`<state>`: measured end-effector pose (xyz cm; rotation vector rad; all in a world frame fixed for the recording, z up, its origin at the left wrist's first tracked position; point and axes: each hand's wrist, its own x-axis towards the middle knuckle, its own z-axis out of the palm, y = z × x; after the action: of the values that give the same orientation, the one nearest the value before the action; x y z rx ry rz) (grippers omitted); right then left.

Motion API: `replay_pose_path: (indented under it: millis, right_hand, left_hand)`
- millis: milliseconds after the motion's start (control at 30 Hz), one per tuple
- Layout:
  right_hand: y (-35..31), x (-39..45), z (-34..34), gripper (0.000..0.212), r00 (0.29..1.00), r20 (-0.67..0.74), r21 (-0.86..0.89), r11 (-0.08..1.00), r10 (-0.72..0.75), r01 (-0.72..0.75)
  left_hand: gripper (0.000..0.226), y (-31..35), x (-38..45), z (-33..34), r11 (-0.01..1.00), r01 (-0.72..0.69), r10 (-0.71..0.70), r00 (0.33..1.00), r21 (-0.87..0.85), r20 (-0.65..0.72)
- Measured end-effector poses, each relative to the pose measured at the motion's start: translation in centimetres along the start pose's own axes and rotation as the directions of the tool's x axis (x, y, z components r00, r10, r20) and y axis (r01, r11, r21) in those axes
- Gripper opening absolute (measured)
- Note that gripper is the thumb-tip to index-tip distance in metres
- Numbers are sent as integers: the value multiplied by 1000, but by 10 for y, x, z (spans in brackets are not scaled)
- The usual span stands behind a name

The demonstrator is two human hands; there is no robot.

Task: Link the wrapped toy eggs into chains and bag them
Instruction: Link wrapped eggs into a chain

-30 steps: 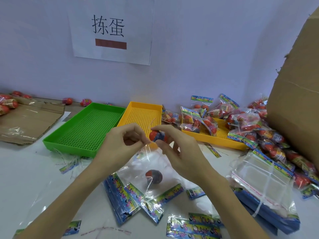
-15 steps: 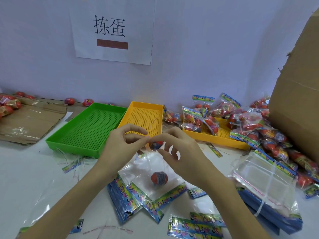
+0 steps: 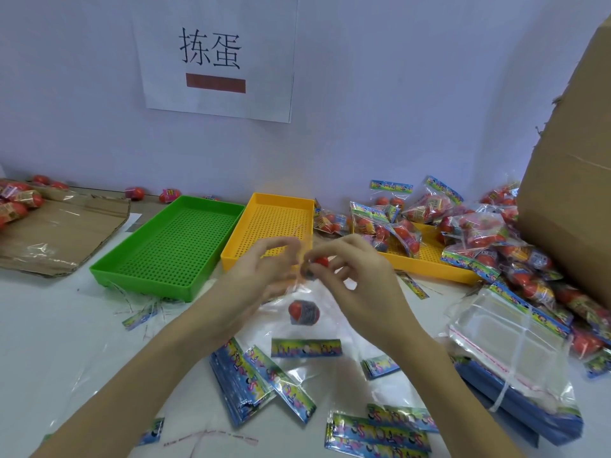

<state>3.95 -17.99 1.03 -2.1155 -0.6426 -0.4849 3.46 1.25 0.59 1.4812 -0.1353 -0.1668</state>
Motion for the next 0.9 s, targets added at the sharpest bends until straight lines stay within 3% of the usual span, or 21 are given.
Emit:
replay_pose_path:
  millis: [100,200,500,600,700,800,900]
  right_hand:
    - [2,2,-6,14,990,-121,66,996,66,-58]
    - [4,2,-12,16,992,-97,38,996,80,-77]
    - [13,2,-28,20,975,159,-72,987,155,-146]
    - [14,0,-32,24,954,234,10,980,190,-198]
    - [14,2,-33,28,925,295,126,950,241,-287]
    - [15,3,-29,22,931,248,169,935,266,-312]
    - [14,2,-22,13,926,187,270,889,329,-370]
  left_hand:
    - [71,-10,-4,0,962,-8,-12,997,272,70]
    - [58,-14,-4,7,973,-26,5,996,228,91]
    - [25,-11,-3,-2,958,-100,80,993,269,85]
    - [10,-13,0,-1,980,-84,85,996,183,4]
    - [26,-14,2,-2,999,-23,25,998,37,-65]
    - [40,-14,4,-2,997,28,-31,999,-73,-43]
    - [31,-16,3,-1,999,-29,29,1000,-26,5]
